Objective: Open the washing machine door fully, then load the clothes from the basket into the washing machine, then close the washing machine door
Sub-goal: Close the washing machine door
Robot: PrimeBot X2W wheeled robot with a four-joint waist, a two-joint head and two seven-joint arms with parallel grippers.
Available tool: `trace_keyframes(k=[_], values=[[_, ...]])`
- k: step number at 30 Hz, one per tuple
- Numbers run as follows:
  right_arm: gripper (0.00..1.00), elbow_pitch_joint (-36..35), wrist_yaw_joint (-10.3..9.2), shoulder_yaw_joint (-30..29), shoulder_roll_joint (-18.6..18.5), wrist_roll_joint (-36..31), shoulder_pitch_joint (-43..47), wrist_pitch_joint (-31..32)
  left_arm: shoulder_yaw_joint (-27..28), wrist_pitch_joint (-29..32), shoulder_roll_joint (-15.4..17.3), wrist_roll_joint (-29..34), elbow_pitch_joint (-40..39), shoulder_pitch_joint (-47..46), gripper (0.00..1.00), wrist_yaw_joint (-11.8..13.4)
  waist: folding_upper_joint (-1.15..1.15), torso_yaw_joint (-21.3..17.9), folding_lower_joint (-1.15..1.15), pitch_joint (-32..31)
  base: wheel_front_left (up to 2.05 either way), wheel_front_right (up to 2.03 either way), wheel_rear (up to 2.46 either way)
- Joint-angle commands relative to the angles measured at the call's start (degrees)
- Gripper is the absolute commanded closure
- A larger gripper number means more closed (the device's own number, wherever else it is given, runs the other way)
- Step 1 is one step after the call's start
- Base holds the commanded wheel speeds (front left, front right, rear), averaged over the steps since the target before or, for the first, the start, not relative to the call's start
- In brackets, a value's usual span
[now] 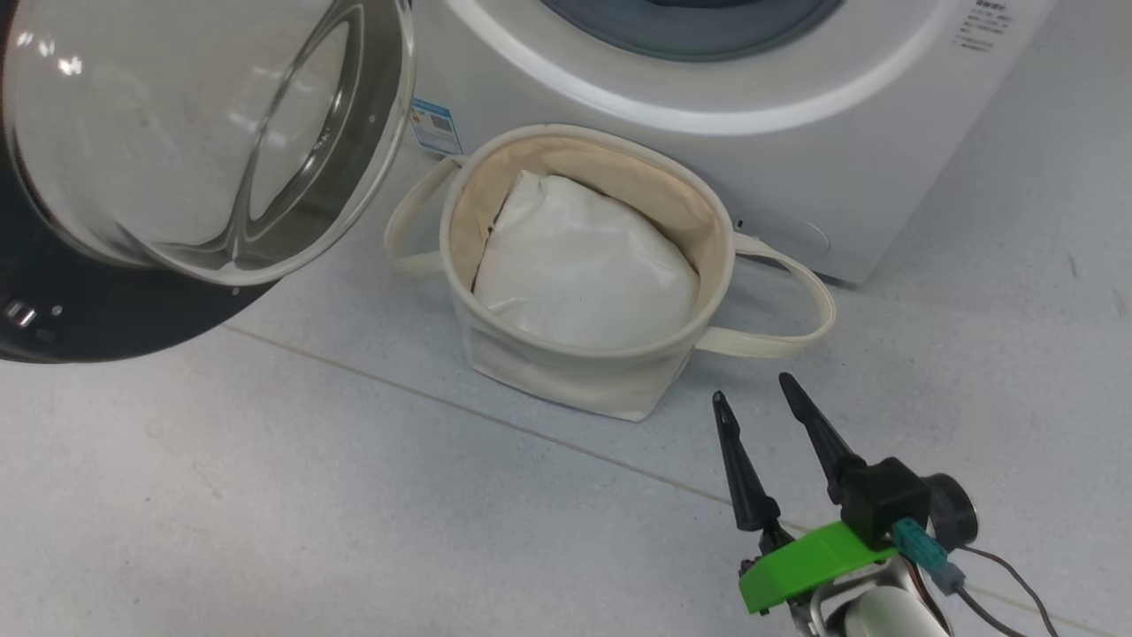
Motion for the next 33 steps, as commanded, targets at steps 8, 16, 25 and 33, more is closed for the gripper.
trace_keyframes(k=[8, 16, 25, 33], values=[[0.0, -1.52, 0.01, 1.02, 0.11, -2.36, -1.74, -0.28, -1.78, 0.96, 4.18, 1.86, 2.25, -3.8, 1.0, -1.24, 0.0, -2.42, -0.01, 1.58, 0.0, 0.0, 0.0], [0.0, -1.67, 0.01, 1.03, 0.11, -2.23, -1.09, -0.28, -4.44, 4.06, 2.41, 2.7, 0.55, -2.06, 1.0, -1.3, 0.0, -3.68, -0.01, 0.71, 0.0, 0.0, 0.0], [0.0, -1.81, 0.01, 1.69, 0.11, -0.45, -1.1, -0.28, -4.91, 9.65, 1.61, 0.94, -1.68, 0.97, 1.0, -1.31, 0.0, -3.75, -0.01, -0.23, 0.0, 0.0, 0.0], [0.0, -1.52, 0.01, 2.42, 0.11, 1.26, -0.84, -0.28, -8.94, 15.09, -0.22, 1.76, -9.3, 4.85, 1.0, -1.31, 0.0, -2.15, -0.01, -1.95, 0.0, 0.0, 0.0]])
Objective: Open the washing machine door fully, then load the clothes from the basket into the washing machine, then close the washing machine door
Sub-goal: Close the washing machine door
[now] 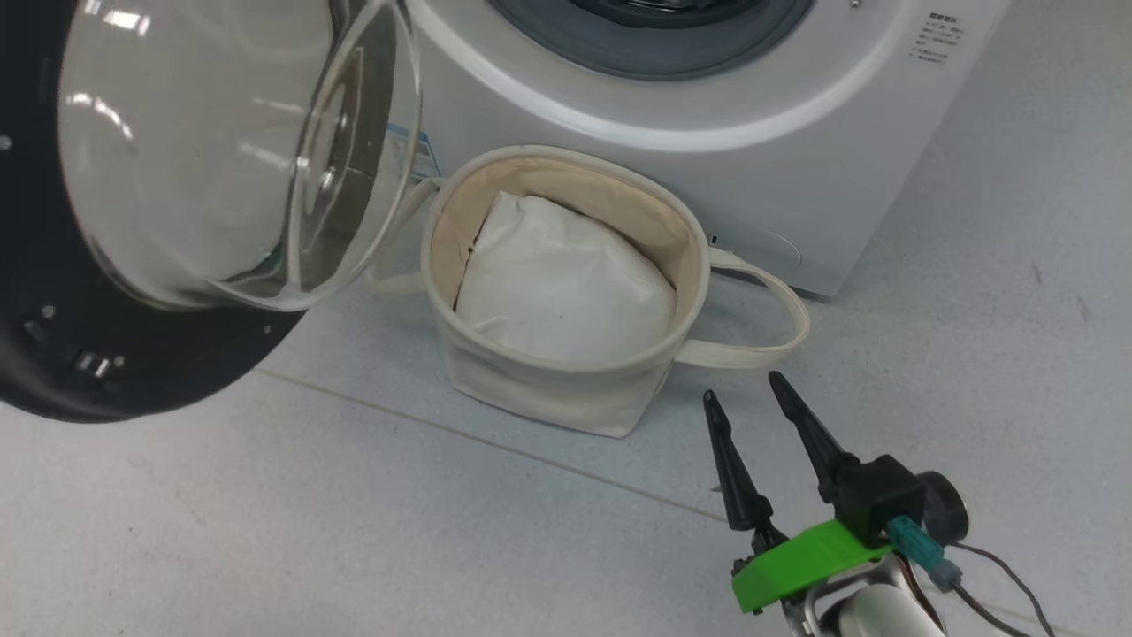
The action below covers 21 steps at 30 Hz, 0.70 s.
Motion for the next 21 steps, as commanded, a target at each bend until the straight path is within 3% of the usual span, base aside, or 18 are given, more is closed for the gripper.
trace_keyframes(k=[1, 10, 21], values=[[0.0, -1.54, 0.01, 1.3, 0.13, 0.47, -0.22, -0.28, 0.06, 1.48, 2.15, 0.18, -3.0, -0.13, 1.0, -0.4, 0.0, 0.5, 0.0, -0.55, 0.0, 0.0, 0.0], [0.0, -1.73, 0.01, 1.52, 0.13, 2.46, 0.42, -0.28, -5.15, 8.07, -2.03, -0.07, -11.83, 4.35, 1.0, -0.4, 0.0, 2.08, 0.0, -2.55, 0.0, 0.0, 0.0], [0.0, -2.16, 0.01, 0.14, 0.13, 4.7, 1.25, -0.28, -10.47, 10.74, -11.54, -1.92, -23.44, 9.54, 1.0, -0.4, 0.0, 0.29, 0.0, -4.91, 0.0, 0.0, 0.0]])
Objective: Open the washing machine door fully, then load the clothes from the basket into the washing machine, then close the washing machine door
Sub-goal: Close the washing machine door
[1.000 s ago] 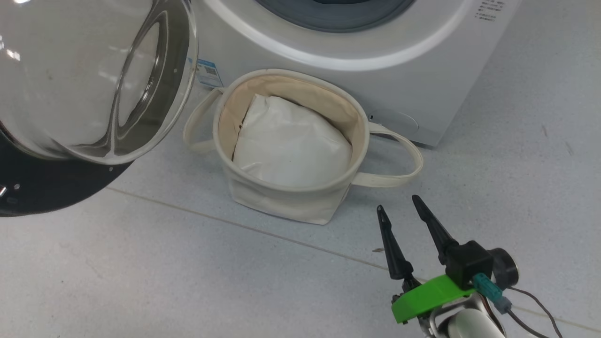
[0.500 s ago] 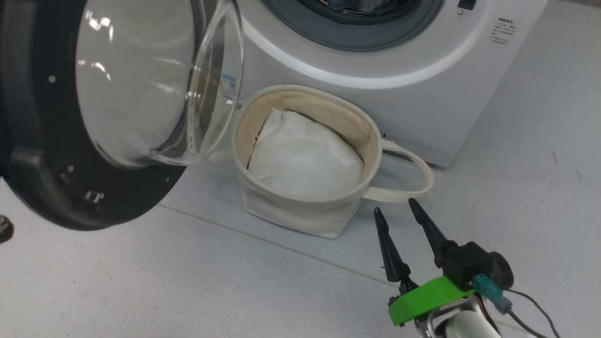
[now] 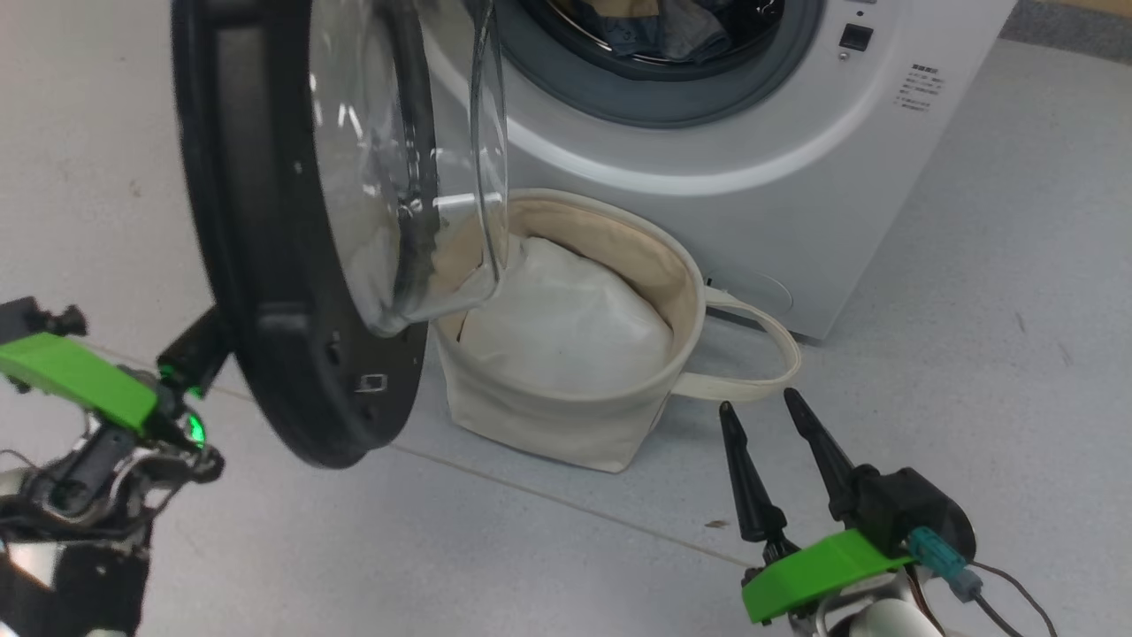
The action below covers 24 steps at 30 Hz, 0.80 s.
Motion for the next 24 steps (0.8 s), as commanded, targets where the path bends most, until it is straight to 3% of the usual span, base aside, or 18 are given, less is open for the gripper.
trace_keyframes(k=[1, 14, 24], values=[[0.0, -1.81, 0.01, 0.77, 0.13, 0.26, -0.52, -0.28, 0.68, 0.91, 0.43, -0.77, -3.63, -0.74, 1.0, -0.4, 0.0, -0.74, 0.0, -0.31, 0.0, 0.0, 0.0], [0.0, -1.53, 0.01, 1.16, 0.13, 0.94, -0.75, -0.28, -6.03, 0.03, -8.54, 0.77, -5.41, 2.03, 1.0, -0.4, 0.0, -8.09, 0.0, -0.91, 0.0, 0.0, 0.0], [0.0, -1.54, 0.01, -0.04, 0.13, 2.08, -1.57, -0.28, -2.99, -3.62, -11.74, -2.91, 2.92, -4.22, 1.0, -0.41, 0.0, -17.95, 0.0, 0.78, 0.0, 0.0, 0.0]])
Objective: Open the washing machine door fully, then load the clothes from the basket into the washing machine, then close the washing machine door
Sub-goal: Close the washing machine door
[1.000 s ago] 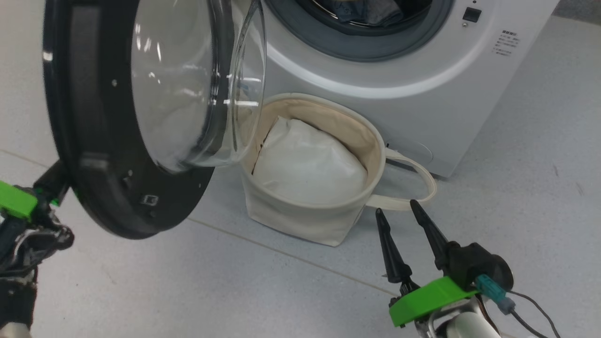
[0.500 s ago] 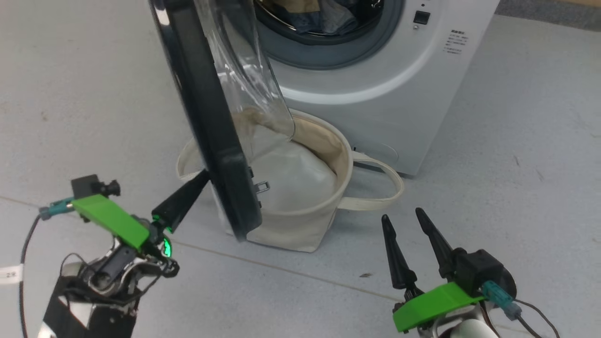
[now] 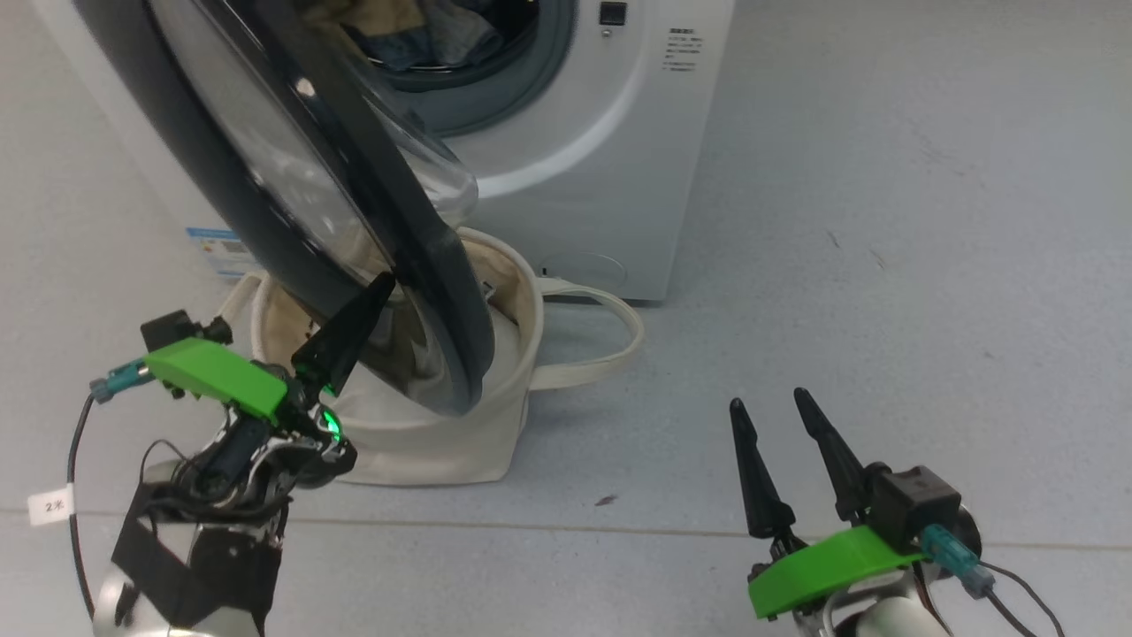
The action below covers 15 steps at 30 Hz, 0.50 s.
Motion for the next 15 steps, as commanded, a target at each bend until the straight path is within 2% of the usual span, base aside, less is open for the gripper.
trace_keyframes(k=[1, 8, 15], values=[[0.0, -1.56, 0.01, 0.78, 0.13, 0.35, -2.07, -0.28, 1.47, -0.36, 0.24, -0.31, -1.6, -3.73, 1.0, -0.41, 0.0, -3.04, 0.0, 1.39, 0.0, 0.0, 0.0], [0.0, -3.11, 0.01, 0.29, 0.13, 1.52, -3.56, -0.28, 0.82, -3.34, -0.71, 1.07, -0.07, -7.59, 1.0, -0.41, 0.0, -6.77, 0.0, 3.93, 0.0, 0.0, 0.0], [0.0, -4.43, 0.01, -1.03, 0.13, 2.24, -4.44, -0.28, -2.85, -6.2, -1.43, 3.14, 0.95, -9.29, 1.0, -0.41, 0.0, -6.58, 0.0, 5.34, 0.0, 0.0, 0.0]])
